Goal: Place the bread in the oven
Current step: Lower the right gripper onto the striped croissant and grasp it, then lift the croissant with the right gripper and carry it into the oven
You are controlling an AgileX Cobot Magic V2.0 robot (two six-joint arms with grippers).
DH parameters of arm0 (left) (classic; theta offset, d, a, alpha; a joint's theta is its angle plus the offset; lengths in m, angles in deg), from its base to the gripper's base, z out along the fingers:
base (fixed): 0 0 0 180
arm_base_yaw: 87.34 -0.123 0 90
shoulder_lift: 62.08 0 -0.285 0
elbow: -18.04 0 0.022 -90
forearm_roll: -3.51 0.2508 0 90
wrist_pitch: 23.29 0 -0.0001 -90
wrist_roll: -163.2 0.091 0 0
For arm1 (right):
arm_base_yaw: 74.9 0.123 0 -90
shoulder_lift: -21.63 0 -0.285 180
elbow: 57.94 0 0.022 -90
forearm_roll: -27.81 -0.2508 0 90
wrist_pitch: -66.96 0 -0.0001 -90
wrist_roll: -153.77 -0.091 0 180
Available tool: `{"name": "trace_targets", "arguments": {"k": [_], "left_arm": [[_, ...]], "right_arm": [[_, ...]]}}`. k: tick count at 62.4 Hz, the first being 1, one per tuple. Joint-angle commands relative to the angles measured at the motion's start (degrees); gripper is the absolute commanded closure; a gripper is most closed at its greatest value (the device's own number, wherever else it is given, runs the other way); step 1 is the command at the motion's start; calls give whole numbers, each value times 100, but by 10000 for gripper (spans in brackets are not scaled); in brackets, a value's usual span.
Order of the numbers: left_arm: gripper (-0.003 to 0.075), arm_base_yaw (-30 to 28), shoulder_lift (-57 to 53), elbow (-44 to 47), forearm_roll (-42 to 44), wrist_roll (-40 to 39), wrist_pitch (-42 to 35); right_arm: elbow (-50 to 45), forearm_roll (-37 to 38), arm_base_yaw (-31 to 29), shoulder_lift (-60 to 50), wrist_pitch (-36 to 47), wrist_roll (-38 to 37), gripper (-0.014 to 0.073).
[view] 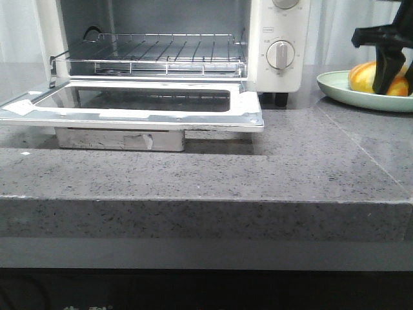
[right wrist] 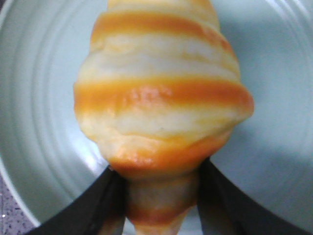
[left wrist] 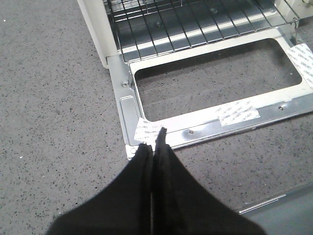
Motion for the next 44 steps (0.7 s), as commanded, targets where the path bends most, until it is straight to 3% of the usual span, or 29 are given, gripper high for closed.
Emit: {"name": "trace_targets", "arguments": {"k": [1,22,44], "left_arm": [[738,-3,-51,-159,126,-61,-372],[738,-3,-51,-159,126,-61,-509],[738,-3,-51,-159,126,-61,-536]], "right_arm": [[205,-19,-52,-600,135,10,517],[13,-116,-47,-1711,-715,10,517],[-1749,-704,56,-3364,-629,10,517]]}}
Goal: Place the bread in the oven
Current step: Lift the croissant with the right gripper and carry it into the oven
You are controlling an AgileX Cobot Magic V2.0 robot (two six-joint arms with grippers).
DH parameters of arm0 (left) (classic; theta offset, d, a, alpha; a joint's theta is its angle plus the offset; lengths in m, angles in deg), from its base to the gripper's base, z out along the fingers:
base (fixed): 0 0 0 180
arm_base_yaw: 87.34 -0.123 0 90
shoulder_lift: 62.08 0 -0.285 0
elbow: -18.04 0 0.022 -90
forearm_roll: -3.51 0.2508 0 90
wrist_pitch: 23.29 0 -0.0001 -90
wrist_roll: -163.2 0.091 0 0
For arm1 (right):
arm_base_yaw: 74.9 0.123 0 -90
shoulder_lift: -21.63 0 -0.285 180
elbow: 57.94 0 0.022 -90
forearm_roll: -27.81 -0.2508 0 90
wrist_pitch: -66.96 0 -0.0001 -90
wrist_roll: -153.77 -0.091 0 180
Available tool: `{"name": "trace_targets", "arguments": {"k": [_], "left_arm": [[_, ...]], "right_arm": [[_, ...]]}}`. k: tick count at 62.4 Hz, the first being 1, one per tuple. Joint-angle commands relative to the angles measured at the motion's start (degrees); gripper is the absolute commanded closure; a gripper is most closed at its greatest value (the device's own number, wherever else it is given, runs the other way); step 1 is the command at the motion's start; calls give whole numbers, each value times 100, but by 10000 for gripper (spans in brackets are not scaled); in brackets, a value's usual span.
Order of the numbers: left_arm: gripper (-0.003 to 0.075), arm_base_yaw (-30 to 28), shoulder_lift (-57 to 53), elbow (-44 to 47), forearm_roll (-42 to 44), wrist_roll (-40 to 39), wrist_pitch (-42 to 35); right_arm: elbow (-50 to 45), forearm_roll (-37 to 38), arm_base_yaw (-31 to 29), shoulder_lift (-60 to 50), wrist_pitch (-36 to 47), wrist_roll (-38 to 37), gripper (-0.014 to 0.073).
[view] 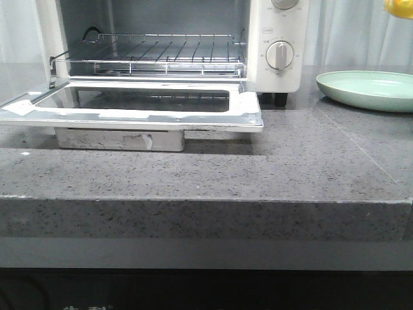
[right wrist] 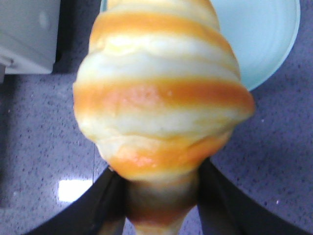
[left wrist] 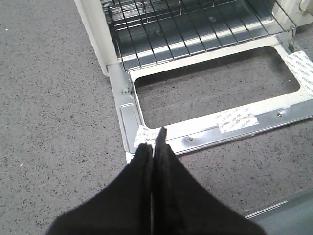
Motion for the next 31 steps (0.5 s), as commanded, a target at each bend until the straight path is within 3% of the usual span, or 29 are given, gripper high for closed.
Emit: {"name": "trace_targets", "arguments": {"k": [1,16,25,31], "left_arm": [[738,-3,-51,-159,113,-61,-407],[738,-3,-51,-159,113,-61,-407],[738,-3,-51,-159,113,-61,-407],[738,-3,-51,-159,103,-61,-407]], "right_arm": [[-277,-283,34,-552,196,10,517],[-1031,-1534,228,-789,148,194,517],[-1101,-1487,1172,-801,466,140,517],[-1096,-1260,1987,-795,890,-305,517]]}}
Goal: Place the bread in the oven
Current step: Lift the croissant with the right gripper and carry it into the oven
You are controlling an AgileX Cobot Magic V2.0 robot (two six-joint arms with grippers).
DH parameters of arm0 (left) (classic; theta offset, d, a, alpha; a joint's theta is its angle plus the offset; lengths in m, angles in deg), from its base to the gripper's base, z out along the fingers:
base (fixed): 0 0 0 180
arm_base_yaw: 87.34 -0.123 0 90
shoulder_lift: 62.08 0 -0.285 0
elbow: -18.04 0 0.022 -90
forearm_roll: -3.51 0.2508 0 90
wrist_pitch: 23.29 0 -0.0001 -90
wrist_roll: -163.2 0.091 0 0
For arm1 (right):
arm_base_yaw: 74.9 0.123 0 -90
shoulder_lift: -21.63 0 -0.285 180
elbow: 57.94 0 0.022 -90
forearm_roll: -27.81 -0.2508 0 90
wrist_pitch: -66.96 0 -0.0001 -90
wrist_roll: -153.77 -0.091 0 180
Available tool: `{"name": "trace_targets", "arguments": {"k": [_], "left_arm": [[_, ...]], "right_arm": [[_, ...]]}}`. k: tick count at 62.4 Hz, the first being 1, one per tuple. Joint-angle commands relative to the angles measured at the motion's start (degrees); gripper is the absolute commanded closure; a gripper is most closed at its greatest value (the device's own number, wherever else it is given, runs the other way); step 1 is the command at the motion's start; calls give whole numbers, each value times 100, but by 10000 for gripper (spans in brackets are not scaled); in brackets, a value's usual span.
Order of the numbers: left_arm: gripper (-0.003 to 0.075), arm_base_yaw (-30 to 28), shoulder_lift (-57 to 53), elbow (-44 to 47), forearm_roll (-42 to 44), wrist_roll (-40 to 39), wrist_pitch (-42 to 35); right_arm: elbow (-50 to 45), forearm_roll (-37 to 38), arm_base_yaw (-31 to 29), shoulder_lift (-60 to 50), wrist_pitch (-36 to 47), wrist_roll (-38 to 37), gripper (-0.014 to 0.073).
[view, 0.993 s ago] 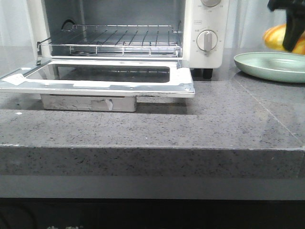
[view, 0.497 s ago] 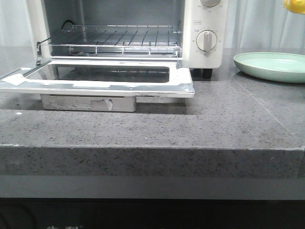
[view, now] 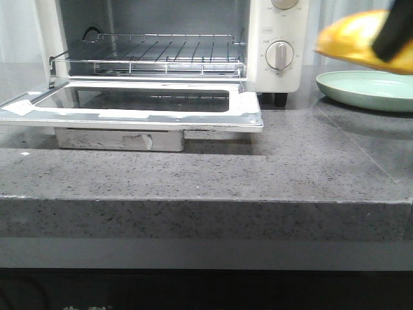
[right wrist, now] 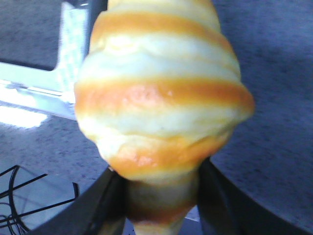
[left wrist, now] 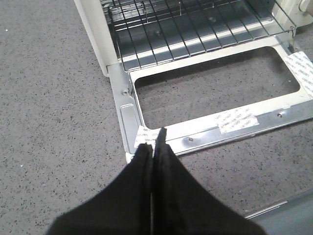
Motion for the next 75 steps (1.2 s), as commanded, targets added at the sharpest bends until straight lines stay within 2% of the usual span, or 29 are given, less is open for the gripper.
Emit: {"name": "trace_targets", "arguments": {"k": [1,6,10,16,23,29,36,54,68,75], "left_arm": [[738,-3,-51,-159,95,-61,-407],[738,-3,-51,-159,95,-61,-407],[738,-3,-51,-159,83,-61,-407],[738,-3,-51,-159,83,-61,-415],[738,-3,-51,-159,83,-61,-415],[738,-3,-51,-159,83,-61,-415],[738,-3,-51,-159,83,-61,-415],[738,-3,-51,-159,83,-61,-415],[738,-3,-51,-159,83,-61,-499],[738,-3,-51,-159,83,-61,-508]], "right_arm": [[151,48,702,-185,662,-397,517],[235,609,1289,-129,875,-1113,517],[446,1380,1734,-10,879,-1772,517],[895,2472,2224,292,490,-2798,517],[1447,3445,2686,756,-41,-3408,517],[2026,3816,3032,1218,-261,-3473,517],[2693,3861,3175,1757,-247,-3473,517],[4430,4191,3177,3092,-441,-3473,517],[5670,4959,3177,4024,-1054,-3473,517],[5974,5292,3177,4329,-1228,-3468,517]]}}
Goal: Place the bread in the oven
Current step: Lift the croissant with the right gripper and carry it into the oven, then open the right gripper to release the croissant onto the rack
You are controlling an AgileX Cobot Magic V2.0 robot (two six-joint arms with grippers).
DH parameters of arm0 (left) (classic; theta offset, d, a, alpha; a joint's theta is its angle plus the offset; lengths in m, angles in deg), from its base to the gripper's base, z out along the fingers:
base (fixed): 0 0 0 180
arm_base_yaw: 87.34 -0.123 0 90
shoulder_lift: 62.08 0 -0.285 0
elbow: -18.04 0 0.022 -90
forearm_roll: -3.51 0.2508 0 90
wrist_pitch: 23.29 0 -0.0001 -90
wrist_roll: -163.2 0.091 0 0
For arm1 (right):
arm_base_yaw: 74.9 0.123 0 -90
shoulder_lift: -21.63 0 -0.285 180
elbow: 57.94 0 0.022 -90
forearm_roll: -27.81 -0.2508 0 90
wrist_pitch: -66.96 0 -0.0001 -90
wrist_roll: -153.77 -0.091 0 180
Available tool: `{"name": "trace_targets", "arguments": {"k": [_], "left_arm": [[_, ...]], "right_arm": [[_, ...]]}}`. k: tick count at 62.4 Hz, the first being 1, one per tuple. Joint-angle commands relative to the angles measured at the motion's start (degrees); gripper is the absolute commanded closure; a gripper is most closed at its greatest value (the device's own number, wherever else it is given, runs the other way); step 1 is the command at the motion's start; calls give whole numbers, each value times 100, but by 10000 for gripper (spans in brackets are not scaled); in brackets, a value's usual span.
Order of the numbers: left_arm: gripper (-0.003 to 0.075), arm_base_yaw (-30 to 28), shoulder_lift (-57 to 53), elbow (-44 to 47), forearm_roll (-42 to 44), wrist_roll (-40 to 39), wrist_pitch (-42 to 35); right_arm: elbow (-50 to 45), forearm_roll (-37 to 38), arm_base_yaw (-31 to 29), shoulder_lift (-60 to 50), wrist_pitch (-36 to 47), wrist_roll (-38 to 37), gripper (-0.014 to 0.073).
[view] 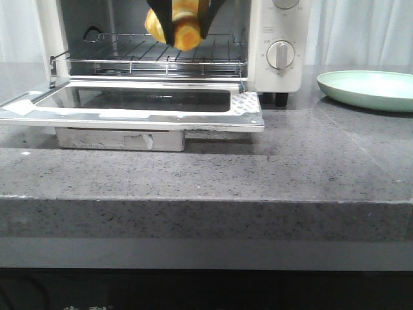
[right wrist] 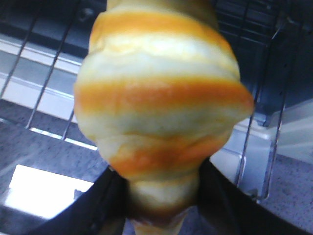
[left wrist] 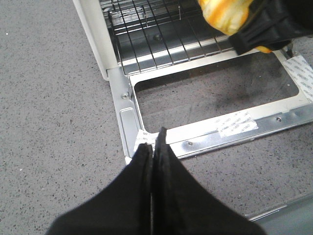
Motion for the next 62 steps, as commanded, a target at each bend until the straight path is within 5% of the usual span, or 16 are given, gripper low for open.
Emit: {"name": "trace_targets", "arguments": {"k": [1,30,49,62], "left_arm": [[738,-3,-51,-159,83,-52,-418],[738,-3,-51,-159,83,-52,-418],[738,-3,-51,-159,83,-52,-418],[738,-3,-51,-159,83,-52,-418]], "right_arm": [[410,618,-10,-102,-21,8,517],[411,897,-10,11,91,104,504],[411,683,-10,11,232,216,73],[411,330,31,-163,27,216,65]]}}
